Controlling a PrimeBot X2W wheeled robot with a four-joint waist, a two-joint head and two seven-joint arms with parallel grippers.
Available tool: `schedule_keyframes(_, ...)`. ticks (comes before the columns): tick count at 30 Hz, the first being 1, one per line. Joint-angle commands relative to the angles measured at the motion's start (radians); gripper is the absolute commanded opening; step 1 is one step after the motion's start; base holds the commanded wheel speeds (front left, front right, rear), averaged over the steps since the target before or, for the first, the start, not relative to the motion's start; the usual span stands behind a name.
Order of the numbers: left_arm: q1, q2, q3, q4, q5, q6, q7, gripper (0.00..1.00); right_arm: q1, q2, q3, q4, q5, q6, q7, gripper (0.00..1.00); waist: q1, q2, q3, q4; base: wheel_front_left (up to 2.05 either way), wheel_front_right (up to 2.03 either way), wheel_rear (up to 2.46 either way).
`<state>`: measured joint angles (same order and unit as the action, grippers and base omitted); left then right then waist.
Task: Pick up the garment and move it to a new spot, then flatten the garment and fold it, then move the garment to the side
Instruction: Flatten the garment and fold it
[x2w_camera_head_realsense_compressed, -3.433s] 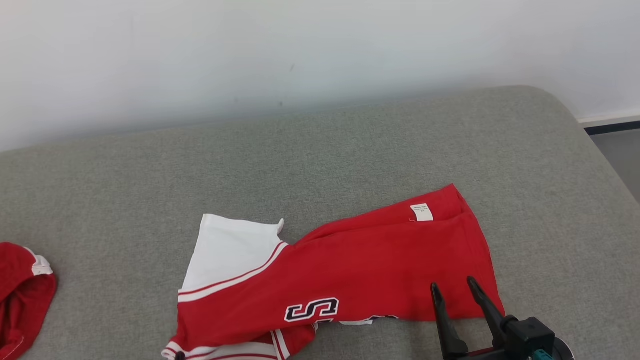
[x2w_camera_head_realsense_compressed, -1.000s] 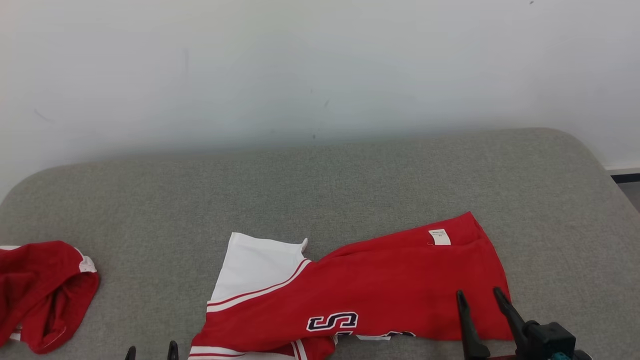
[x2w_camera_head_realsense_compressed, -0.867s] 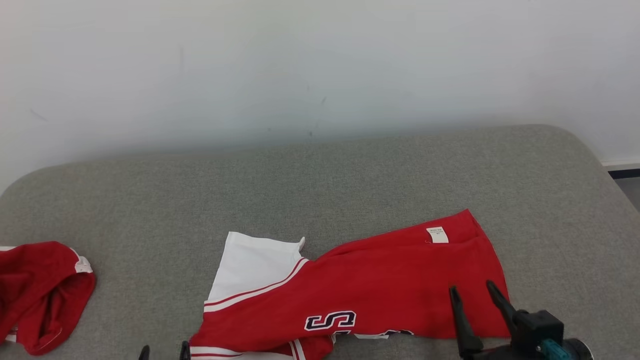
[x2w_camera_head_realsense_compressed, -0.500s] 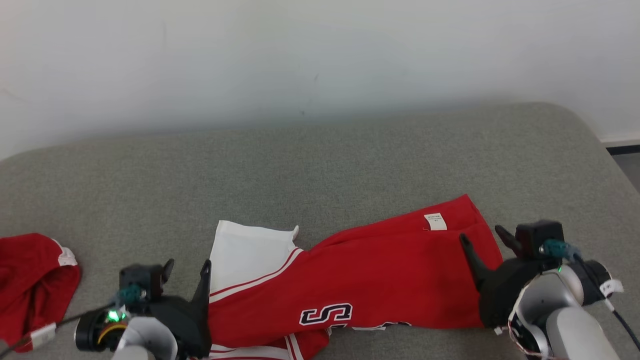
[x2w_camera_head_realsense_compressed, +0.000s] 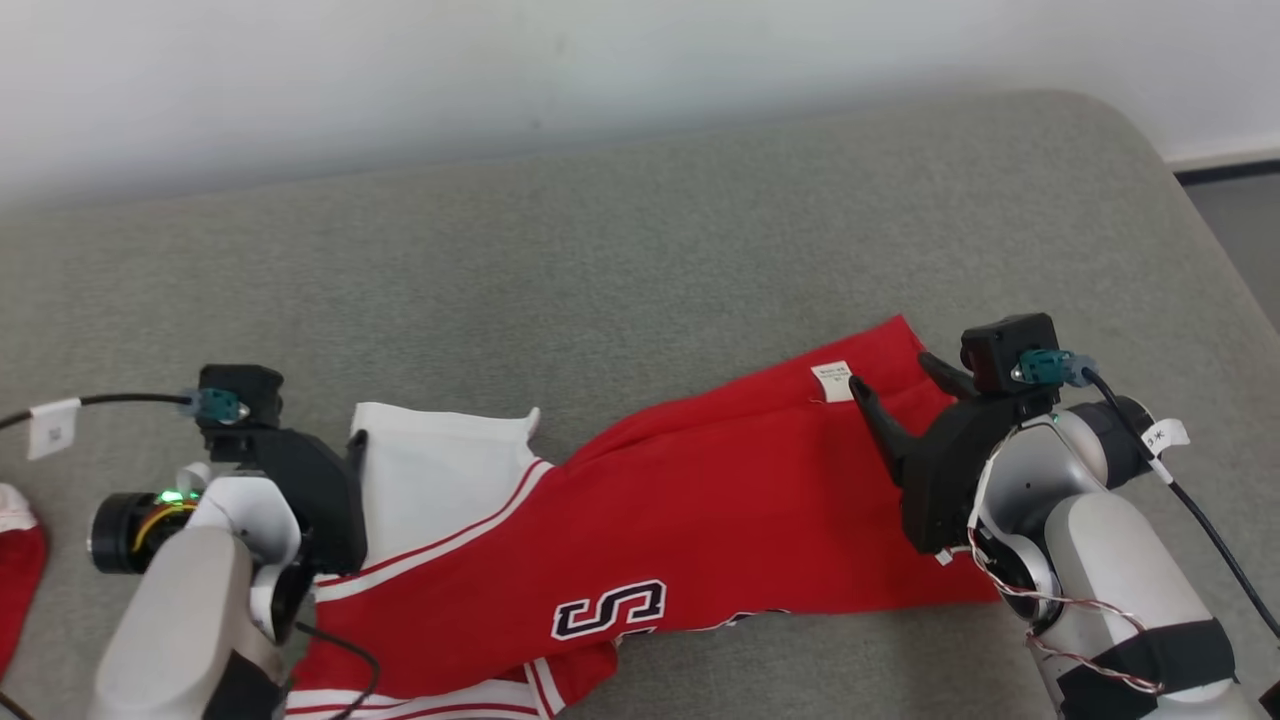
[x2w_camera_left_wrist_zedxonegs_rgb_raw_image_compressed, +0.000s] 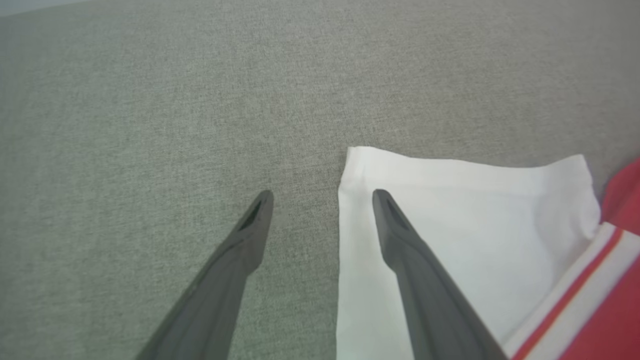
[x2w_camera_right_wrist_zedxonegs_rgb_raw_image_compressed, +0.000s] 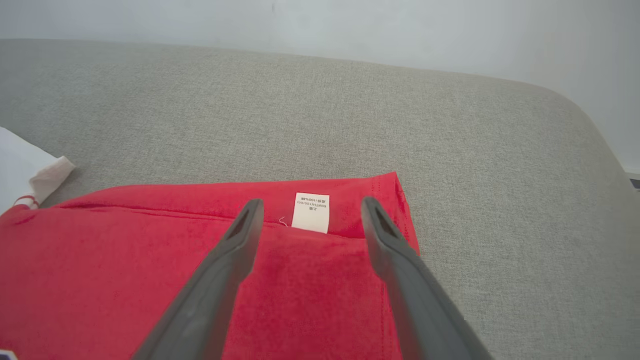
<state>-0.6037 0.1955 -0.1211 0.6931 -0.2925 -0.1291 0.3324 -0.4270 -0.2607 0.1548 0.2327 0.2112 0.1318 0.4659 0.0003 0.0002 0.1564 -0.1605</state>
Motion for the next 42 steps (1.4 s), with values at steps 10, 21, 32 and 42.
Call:
schedule_keyframes(10,-0.088,0.032,-0.012,0.122,-0.016,0.017,0.059,1.0,-0.069,0.004,0.032,0.067,0.013,-0.002,-0.045,1.0,-0.0003,-0.0002,0.074,-0.082,0.0,0.0,0.0)
schedule_keyframes(21,-0.09,0.039,-0.022,0.182,-0.043,0.026,0.204,0.0,-0.109,-0.045,0.054,0.099,-0.007,-0.002,0.045,1.0,-0.0003,-0.0002,0.088,-0.074,0.0,0.0,0.0)
schedule_keyframes(32,-0.111,0.049,-0.034,0.08,-0.071,0.018,0.25,0.0,-0.19,-0.063,-0.004,0.175,-0.008,-0.002,0.269,1.0,-0.0003,-0.0002,0.092,-0.043,0.0,0.0,0.0)
schedule_keyframes(42,-0.114,0.041,-0.054,0.015,-0.081,0.022,0.287,0.0,-0.236,-0.044,0.041,0.292,0.009,-0.002,0.209,1.0,-0.0003,-0.0002,0.125,-0.03,0.0,0.0,0.0)
